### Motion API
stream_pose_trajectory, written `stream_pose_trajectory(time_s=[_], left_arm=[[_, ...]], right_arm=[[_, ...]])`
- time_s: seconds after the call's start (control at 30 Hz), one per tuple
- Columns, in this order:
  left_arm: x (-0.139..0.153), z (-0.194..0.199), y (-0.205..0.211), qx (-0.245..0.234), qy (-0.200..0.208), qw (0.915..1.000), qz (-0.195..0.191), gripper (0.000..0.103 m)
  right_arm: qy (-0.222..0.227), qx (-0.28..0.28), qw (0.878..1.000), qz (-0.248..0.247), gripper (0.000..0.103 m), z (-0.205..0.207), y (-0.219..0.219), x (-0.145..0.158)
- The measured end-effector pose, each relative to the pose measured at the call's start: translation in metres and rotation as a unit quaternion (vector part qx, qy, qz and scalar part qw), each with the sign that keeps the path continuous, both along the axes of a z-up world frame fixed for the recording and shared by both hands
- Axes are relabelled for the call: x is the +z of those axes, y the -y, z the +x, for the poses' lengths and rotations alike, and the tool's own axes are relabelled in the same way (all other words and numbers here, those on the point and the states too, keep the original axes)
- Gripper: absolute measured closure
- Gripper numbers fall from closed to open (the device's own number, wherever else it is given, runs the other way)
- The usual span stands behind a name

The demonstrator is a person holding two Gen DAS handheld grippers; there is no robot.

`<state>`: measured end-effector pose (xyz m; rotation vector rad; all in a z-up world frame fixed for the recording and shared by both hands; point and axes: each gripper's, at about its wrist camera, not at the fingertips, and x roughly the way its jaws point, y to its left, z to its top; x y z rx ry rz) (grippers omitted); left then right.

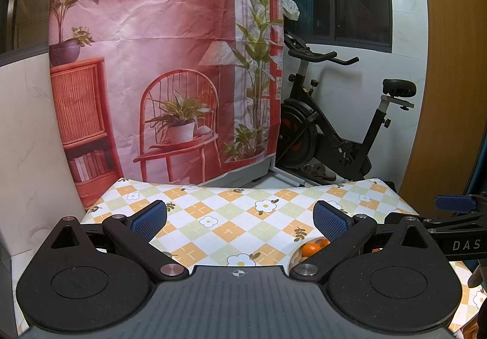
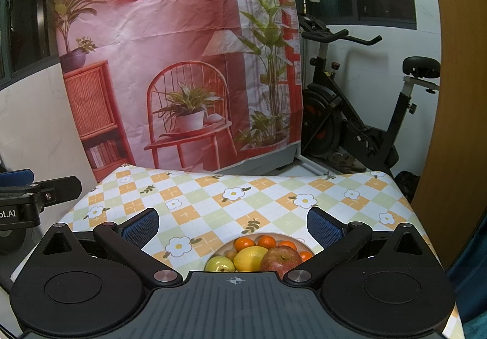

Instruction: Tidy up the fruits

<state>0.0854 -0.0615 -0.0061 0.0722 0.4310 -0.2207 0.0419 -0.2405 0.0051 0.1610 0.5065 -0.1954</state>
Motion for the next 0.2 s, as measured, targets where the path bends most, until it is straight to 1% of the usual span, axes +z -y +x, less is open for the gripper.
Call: stream_pose_trajectory(time_s=[0.2], left_arm=[[0.0021,-0.0009,0.0,0.004,0.002,1.0,0.0,0.0]], right_arm=[[0.001,0.0,1.0,0.0,0.0,0.0001,0.0,0.0002]])
